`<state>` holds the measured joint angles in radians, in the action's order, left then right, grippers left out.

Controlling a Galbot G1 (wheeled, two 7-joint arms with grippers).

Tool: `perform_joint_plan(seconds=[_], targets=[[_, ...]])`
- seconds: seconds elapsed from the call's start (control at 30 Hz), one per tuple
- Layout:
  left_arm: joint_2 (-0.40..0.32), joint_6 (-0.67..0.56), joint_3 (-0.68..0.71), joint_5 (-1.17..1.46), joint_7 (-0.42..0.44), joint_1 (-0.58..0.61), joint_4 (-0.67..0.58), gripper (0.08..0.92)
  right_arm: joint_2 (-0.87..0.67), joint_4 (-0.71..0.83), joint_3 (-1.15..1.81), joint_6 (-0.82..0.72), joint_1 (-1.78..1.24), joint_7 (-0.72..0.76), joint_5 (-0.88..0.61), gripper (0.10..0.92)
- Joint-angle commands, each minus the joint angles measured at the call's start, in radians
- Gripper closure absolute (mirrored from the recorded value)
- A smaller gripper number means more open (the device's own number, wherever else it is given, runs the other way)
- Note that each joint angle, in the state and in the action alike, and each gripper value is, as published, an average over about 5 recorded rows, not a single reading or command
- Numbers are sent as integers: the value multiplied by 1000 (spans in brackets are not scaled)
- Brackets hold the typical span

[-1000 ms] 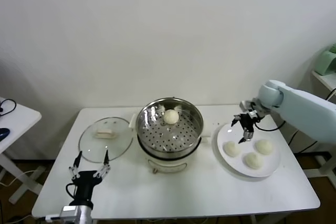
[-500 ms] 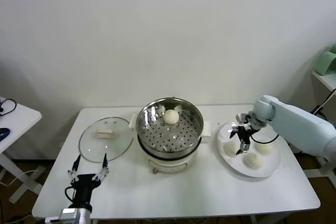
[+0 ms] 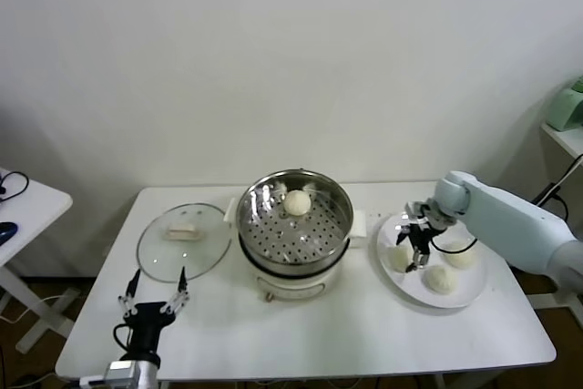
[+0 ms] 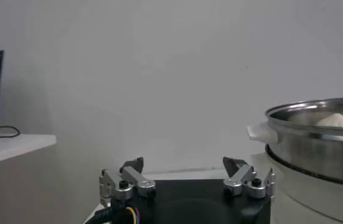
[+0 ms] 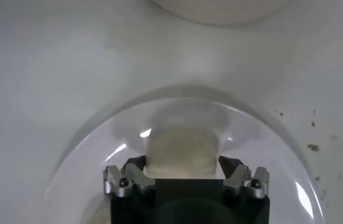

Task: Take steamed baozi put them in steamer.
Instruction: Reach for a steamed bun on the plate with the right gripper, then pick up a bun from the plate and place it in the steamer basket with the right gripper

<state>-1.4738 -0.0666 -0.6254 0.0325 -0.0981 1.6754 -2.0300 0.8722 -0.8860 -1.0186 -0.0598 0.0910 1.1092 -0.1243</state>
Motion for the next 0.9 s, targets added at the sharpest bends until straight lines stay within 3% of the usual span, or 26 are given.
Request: perform_joint_plan(seconds=[0.03,0.23,0.5,0.9], targets=[[-1,0,-1,0,0,0,1,177,4,15,8,1,-11,0,5,310],[-1,0,0,-1,0,2,-1,177,-2,5,15,1,-16,-3,1,359],[-1,2,2,-1,1,1,-5,177,-19,-24,-30,-20,84,-9,-89,368],[7,9,12,-2,12,1,-14,177,5,-120,-319,-122,512,-44,-611,364]])
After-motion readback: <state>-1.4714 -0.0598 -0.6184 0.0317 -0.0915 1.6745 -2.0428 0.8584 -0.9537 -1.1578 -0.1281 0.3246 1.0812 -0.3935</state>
